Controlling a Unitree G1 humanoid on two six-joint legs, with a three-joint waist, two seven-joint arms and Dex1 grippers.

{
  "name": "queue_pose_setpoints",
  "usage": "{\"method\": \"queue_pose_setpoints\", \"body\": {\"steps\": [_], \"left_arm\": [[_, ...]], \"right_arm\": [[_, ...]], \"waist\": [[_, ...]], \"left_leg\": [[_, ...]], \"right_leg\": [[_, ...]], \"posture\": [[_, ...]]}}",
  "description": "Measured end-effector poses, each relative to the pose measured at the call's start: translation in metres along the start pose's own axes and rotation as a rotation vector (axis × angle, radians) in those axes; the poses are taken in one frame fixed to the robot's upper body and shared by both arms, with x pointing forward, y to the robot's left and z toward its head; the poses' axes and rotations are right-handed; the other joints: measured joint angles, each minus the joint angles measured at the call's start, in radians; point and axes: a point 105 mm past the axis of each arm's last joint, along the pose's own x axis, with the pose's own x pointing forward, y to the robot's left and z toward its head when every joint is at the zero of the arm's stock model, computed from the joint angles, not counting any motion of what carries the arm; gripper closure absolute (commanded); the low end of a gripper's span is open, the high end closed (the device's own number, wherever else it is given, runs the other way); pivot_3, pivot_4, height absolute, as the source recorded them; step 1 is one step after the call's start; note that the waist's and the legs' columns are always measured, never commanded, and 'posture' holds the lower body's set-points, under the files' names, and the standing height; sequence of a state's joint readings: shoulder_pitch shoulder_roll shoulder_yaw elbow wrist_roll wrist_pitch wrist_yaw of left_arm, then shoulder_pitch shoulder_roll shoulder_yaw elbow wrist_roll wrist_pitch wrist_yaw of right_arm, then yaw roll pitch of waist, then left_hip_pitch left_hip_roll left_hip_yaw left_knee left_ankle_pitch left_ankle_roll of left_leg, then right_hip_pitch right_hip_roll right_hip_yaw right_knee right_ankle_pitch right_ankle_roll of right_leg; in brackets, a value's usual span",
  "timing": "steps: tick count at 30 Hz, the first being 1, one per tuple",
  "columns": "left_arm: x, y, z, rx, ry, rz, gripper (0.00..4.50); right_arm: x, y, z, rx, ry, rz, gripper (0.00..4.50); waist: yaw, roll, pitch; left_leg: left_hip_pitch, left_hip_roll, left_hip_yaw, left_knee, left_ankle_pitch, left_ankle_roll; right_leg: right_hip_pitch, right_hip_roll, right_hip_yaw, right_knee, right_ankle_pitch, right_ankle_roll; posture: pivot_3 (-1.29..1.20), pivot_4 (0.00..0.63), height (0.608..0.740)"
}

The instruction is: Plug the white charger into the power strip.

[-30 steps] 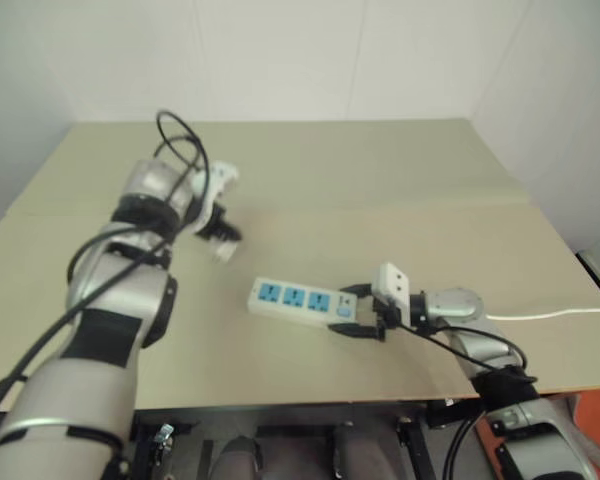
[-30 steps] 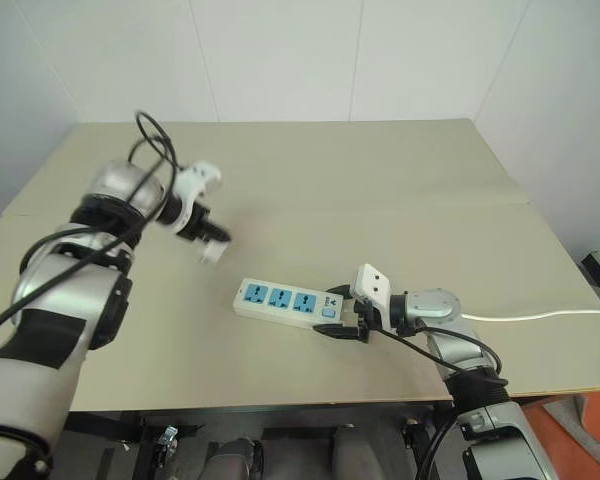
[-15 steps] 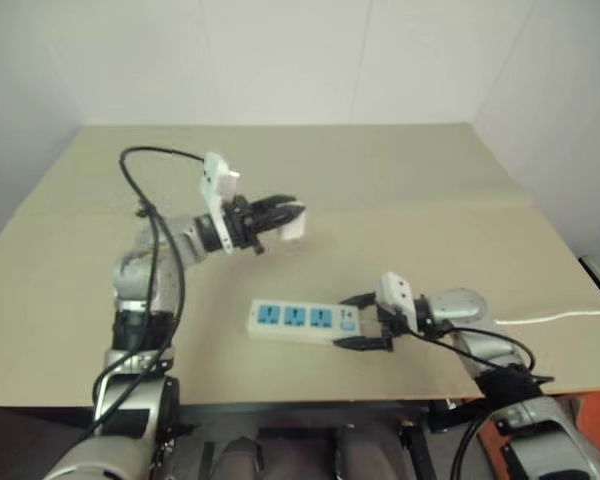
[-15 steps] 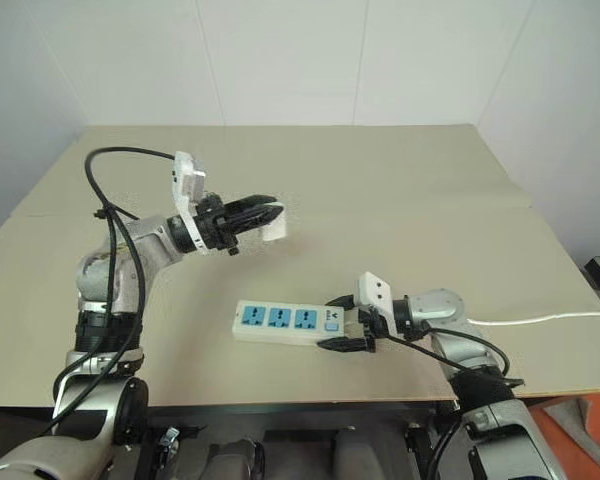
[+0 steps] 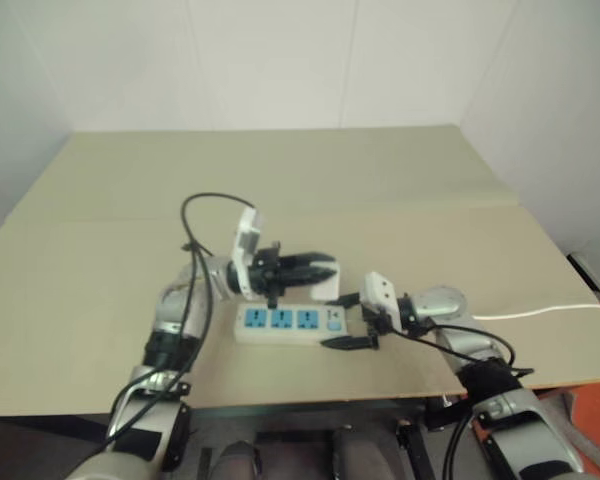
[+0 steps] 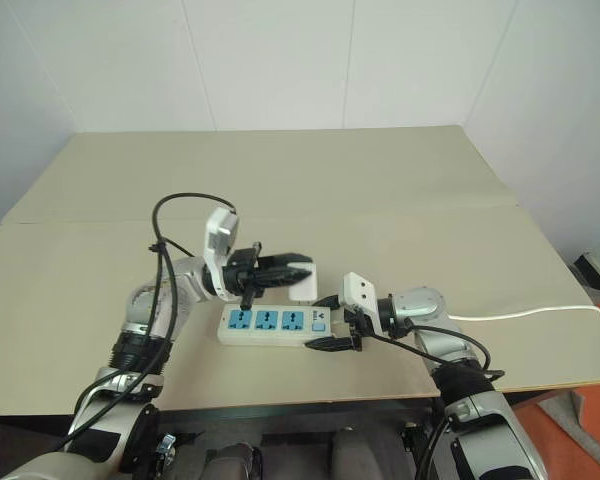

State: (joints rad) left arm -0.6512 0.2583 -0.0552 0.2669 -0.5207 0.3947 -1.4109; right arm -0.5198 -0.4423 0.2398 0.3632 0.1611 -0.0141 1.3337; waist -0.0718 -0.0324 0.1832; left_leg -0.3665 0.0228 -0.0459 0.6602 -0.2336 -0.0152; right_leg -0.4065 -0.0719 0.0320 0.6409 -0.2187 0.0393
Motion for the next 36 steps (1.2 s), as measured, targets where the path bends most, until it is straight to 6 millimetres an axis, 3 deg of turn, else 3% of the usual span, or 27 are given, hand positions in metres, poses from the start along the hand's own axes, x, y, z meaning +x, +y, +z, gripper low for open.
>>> {"method": "queue_pose_setpoints", "body": {"steps": [20, 36], "left_arm": [[-0.018, -0.001, -0.028, 0.064, 0.026, -0.034, 3.5], [-0.031, 0.001, -0.035, 0.065, 0.052, -0.017, 3.5]], "right_arm": [[0.005, -0.003, 0.001, 0.002, -0.001, 0.003, 1.05], [0.006, -0.003, 0.0, 0.008, -0.004, 0.006, 1.05]], "waist": [[0.0, 0.0, 0.0], [0.0, 0.0, -0.001]], "left_leg": [[0.002, 0.01, 0.003, 0.0, -0.001, 0.001], [0.004, 0.011, 0.006, 0.0, -0.002, 0.002]], "right_leg": [[0.0, 0.012, 0.006, -0.001, 0.001, -0.001], [0.0, 0.013, 0.009, -0.001, 0.0, -0.001]], "posture": [[0.0, 0.15, 0.74], [0.0, 0.15, 0.74]]}}
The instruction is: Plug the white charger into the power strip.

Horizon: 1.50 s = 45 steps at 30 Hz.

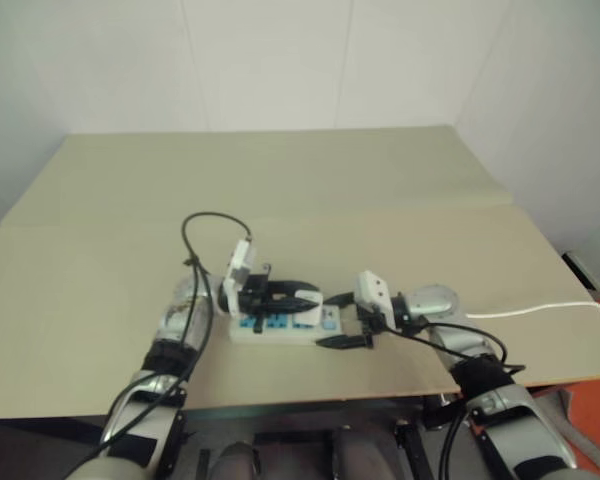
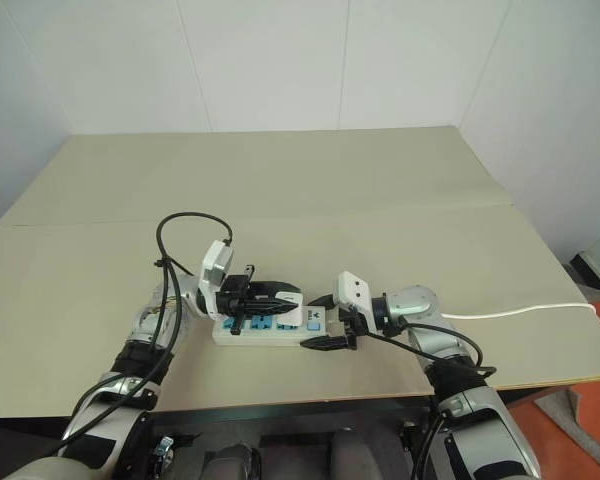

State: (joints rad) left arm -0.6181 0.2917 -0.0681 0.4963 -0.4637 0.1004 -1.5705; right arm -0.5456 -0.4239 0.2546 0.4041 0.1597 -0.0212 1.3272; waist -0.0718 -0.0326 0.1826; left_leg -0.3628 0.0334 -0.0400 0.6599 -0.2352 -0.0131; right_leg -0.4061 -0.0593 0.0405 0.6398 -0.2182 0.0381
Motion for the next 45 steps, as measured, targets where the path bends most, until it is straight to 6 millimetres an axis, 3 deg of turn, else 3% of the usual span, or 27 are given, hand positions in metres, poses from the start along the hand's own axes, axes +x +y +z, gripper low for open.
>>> {"method": "queue_pose_setpoints", "body": {"steps": [21, 36, 45], "left_arm": [[-0.006, 0.006, -0.005, 0.027, 0.042, -0.007, 3.5], [-0.013, -0.006, -0.005, 0.034, 0.053, -0.05, 3.5], [-0.005, -0.003, -0.003, 0.018, -0.02, -0.036, 3.5]], "right_arm": [[0.001, 0.0, -0.001, -0.003, -0.001, -0.01, 1.05], [0.0, 0.001, -0.002, -0.009, 0.001, -0.015, 1.05], [0.001, 0.001, -0.002, -0.014, -0.002, -0.014, 1.05]], "waist": [[-0.001, 0.0, 0.0], [0.001, -0.001, 0.0], [0.0, -0.001, -0.001]], "left_leg": [[0.001, 0.001, 0.001, -0.001, 0.0, 0.0], [0.001, 0.001, 0.001, -0.002, -0.001, 0.0], [0.0, 0.002, 0.001, -0.002, -0.001, 0.0]], "right_leg": [[0.0, 0.001, 0.001, -0.001, 0.0, -0.001], [0.001, 0.001, 0.001, -0.004, -0.001, -0.001], [0.001, 0.003, 0.001, -0.007, 0.0, -0.001]], "posture": [[0.0, 0.15, 0.74], [0.0, 0.15, 0.74], [0.0, 0.15, 0.74]]}}
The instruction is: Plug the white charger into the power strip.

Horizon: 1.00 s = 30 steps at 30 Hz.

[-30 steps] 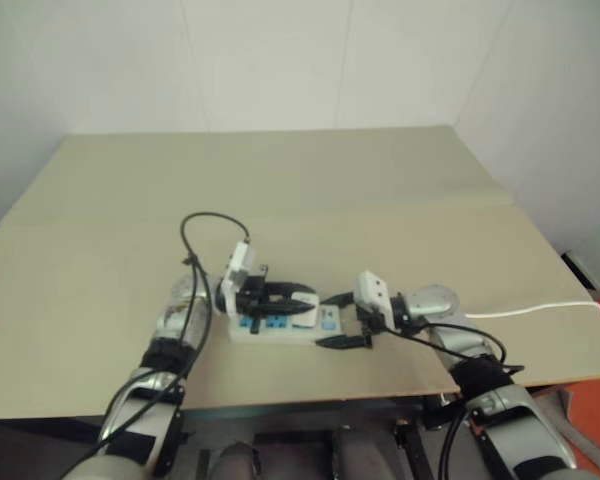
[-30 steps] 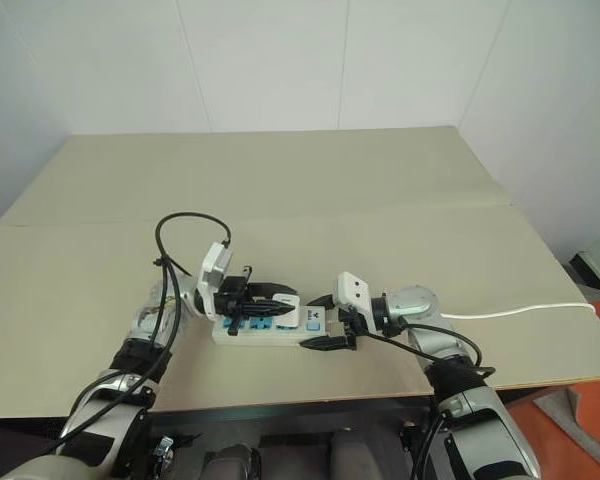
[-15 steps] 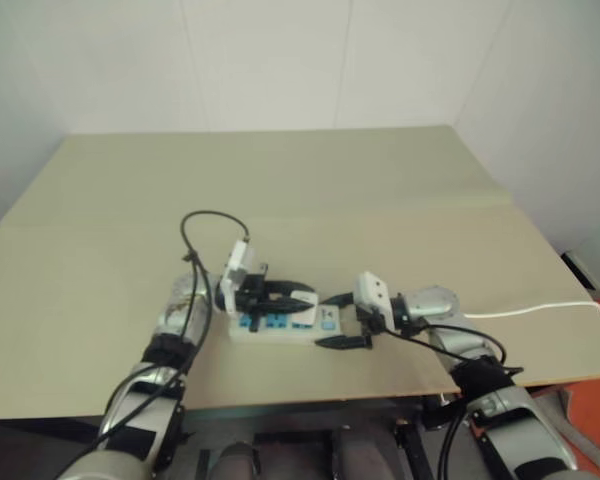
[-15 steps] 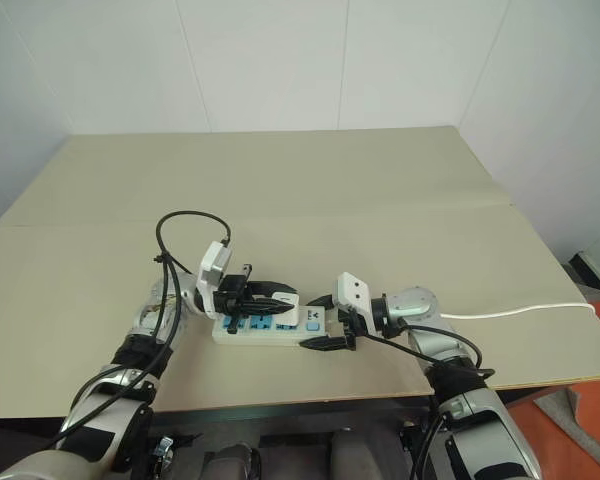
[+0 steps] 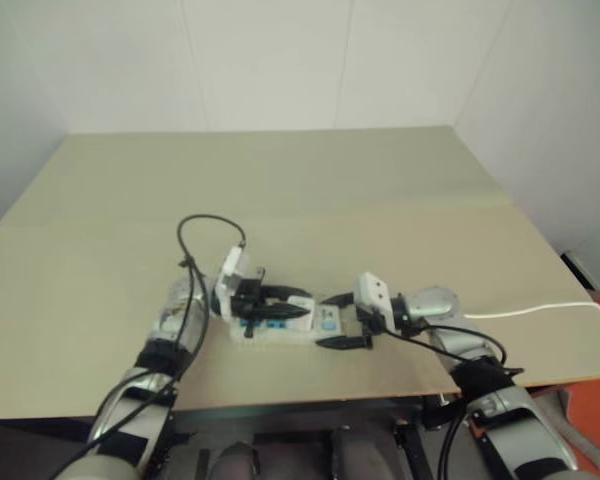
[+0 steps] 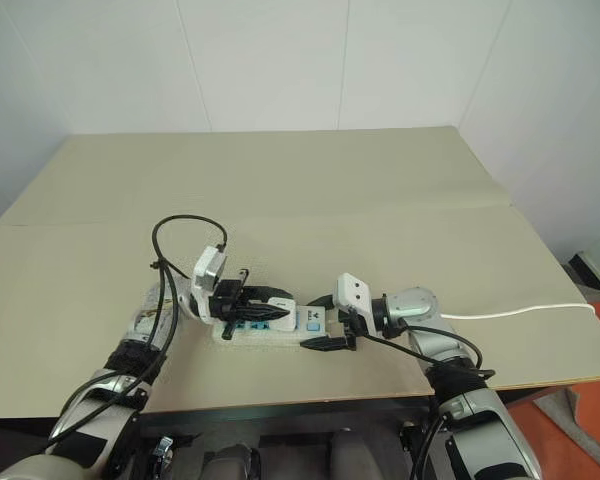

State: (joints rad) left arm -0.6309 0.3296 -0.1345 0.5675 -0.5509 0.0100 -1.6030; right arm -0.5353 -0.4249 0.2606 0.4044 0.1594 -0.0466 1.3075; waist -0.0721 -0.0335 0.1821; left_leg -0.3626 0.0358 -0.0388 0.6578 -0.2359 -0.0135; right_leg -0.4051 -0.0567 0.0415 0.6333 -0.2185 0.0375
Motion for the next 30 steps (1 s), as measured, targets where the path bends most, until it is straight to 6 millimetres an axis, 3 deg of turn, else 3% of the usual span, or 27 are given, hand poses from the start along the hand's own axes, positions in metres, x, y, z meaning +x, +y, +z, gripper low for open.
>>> {"method": "queue_pose_setpoints", "body": {"steps": [6, 17, 30], "left_arm": [[-0.001, 0.005, 0.004, 0.014, 0.005, 0.009, 3.5], [-0.001, 0.005, -0.01, 0.004, 0.046, 0.012, 3.5], [-0.002, 0.003, -0.013, 0.054, 0.093, -0.01, 3.5]], "right_arm": [[0.0, 0.0, 0.0, -0.001, -0.001, 0.0, 1.05], [0.0, 0.001, -0.001, -0.002, 0.0, -0.006, 1.05], [0.0, 0.001, 0.0, -0.003, -0.002, -0.009, 1.05]], "waist": [[0.0, 0.0, 0.0], [0.0, 0.0, 0.0], [0.0, -0.001, -0.001]], "left_leg": [[0.0, 0.0, 0.0, 0.0, 0.0, 0.0], [0.0, 0.0, 0.0, -0.001, 0.0, 0.0], [0.001, 0.0, 0.0, -0.002, 0.0, 0.0]], "right_leg": [[0.0, 0.0, 0.0, -0.001, 0.0, 0.0], [0.0, 0.0, 0.0, -0.002, 0.0, 0.0], [0.001, 0.001, 0.001, -0.002, 0.0, 0.0]], "posture": [[0.0, 0.15, 0.74], [0.0, 0.15, 0.74], [0.0, 0.15, 0.74]]}}
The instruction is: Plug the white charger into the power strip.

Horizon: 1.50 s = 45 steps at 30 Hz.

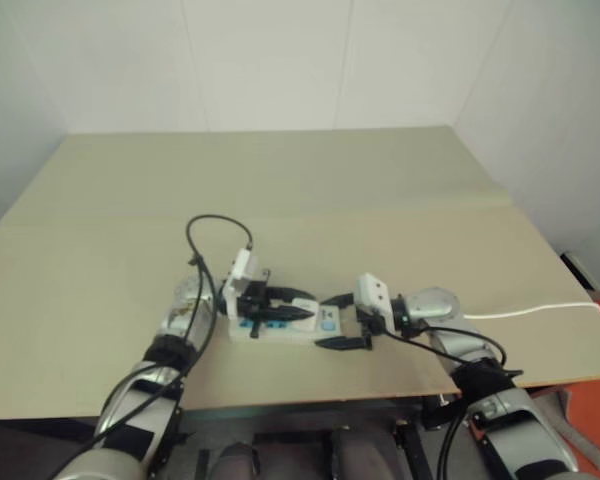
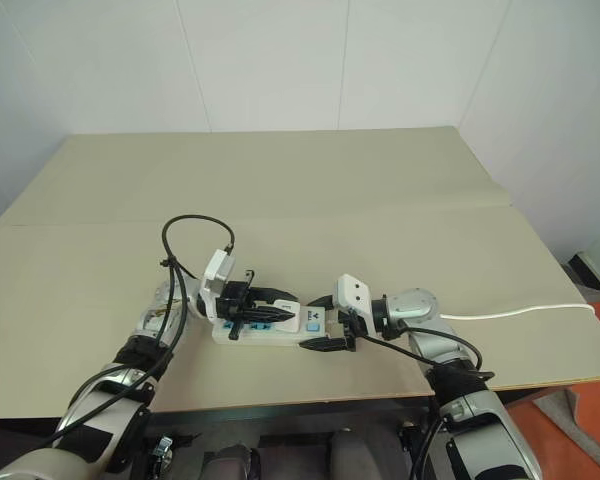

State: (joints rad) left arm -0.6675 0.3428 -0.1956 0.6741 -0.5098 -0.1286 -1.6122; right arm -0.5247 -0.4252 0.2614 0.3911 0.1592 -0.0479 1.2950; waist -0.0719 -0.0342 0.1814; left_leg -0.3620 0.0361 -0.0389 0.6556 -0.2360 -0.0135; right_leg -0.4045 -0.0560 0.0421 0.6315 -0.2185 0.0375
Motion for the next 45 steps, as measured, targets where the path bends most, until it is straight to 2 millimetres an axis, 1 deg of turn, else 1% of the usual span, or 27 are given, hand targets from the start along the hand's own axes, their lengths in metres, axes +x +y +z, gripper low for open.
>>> {"method": "queue_pose_setpoints", "body": {"steps": [8, 13, 18, 24, 27, 29, 38, 40, 41, 44, 45], "left_arm": [[-0.008, -0.002, -0.004, 0.007, -0.022, 0.04, 3.5], [-0.014, -0.005, -0.007, 0.009, -0.035, 0.067, 3.5], [-0.014, -0.006, -0.009, 0.017, -0.024, 0.065, 3.5], [-0.01, -0.006, -0.011, 0.039, 0.032, 0.023, 3.5], [-0.009, -0.006, -0.012, 0.046, 0.044, 0.015, 3.5], [-0.009, -0.005, -0.013, 0.043, 0.046, 0.016, 3.5], [-0.011, -0.006, -0.017, 0.04, 0.047, 0.026, 3.5], [-0.011, -0.007, -0.018, 0.036, 0.041, 0.033, 2.74], [-0.015, -0.007, -0.025, 0.016, 0.082, 0.038, 2.53], [-0.028, -0.007, -0.027, 0.015, 0.116, 0.077, 1.54], [-0.029, -0.007, -0.027, 0.018, 0.112, 0.084, 1.24]], "right_arm": [[0.003, 0.001, -0.001, 0.001, -0.001, -0.001, 1.05], [0.006, 0.001, -0.002, -0.005, 0.0, 0.0, 1.05], [0.008, 0.002, -0.002, -0.013, 0.001, -0.002, 1.05], [0.009, 0.002, -0.002, -0.016, 0.002, 0.0, 1.05], [0.009, 0.002, -0.003, -0.013, 0.004, -0.002, 1.05], [0.009, 0.002, -0.003, -0.013, 0.006, -0.004, 1.05], [0.01, 0.002, -0.005, -0.012, 0.014, -0.014, 1.05], [0.01, 0.003, -0.005, -0.012, 0.014, -0.013, 1.05], [0.01, 0.003, -0.005, -0.014, 0.015, -0.012, 1.05], [0.01, 0.003, -0.006, -0.011, 0.018, -0.013, 1.05], [0.009, 0.003, -0.006, -0.011, 0.018, -0.014, 1.05]], "waist": [[-0.001, -0.003, -0.003], [-0.002, -0.003, -0.005], [-0.001, -0.002, -0.009], [0.001, -0.001, -0.013], [0.002, 0.001, -0.015], [0.003, 0.002, -0.016], [0.002, 0.004, -0.02], [0.002, 0.004, -0.02], [0.001, 0.005, -0.02], [0.001, 0.011, -0.024], [0.002, 0.012, -0.024]], "left_leg": [[0.007, 0.0, 0.002, -0.008, 0.0, 0.0], [0.009, 0.001, 0.001, -0.011, 0.0, 0.0], [0.009, 0.004, 0.001, -0.011, 0.0, 0.0], [0.009, 0.008, 0.001, -0.011, 0.0, 0.0], [0.009, 0.008, 0.001, -0.011, 0.0, 0.0], [0.009, 0.008, 0.001, -0.011, 0.0, 0.0], [0.01, 0.008, 0.001, -0.012, 0.0, 0.0], [0.01, 0.008, 0.001, -0.012, 0.0, 0.0], [0.01, 0.008, 0.001, -0.012, 0.0, 0.0], [0.01, 0.007, 0.001, -0.013, 0.0, 0.0], [0.01, 0.007, 0.001, -0.013, 0.0, 0.0]], "right_leg": [[0.002, 0.001, 0.002, -0.001, -0.001, -0.001], [0.002, 0.003, 0.004, -0.001, -0.001, -0.002], [0.002, 0.006, 0.004, -0.001, -0.001, -0.002], [0.002, 0.011, 0.006, -0.001, -0.002, -0.003], [0.003, 0.011, 0.006, -0.001, -0.003, -0.005], [0.003, 0.012, 0.007, -0.001, -0.006, -0.011], [0.007, 0.012, 0.008, -0.001, -0.008, -0.013], [0.007, 0.012, 0.008, -0.001, -0.008, -0.013], [0.007, 0.012, 0.008, -0.001, -0.008, -0.013], [0.007, 0.012, 0.008, -0.002, -0.008, -0.014], [0.007, 0.012, 0.008, -0.002, -0.008, -0.014]], "posture": [[0.0, 0.15, 0.74], [0.0, 0.15, 0.74], [0.0, 0.15, 0.74], [0.0, 0.15, 0.74], [0.0, 0.15, 0.74], [0.0, 0.15, 0.74], [0.0, 0.15, 0.74], [0.0, 0.15, 0.74], [0.0, 0.15, 0.74], [0.0, 0.15, 0.74], [0.0, 0.15, 0.74]]}}
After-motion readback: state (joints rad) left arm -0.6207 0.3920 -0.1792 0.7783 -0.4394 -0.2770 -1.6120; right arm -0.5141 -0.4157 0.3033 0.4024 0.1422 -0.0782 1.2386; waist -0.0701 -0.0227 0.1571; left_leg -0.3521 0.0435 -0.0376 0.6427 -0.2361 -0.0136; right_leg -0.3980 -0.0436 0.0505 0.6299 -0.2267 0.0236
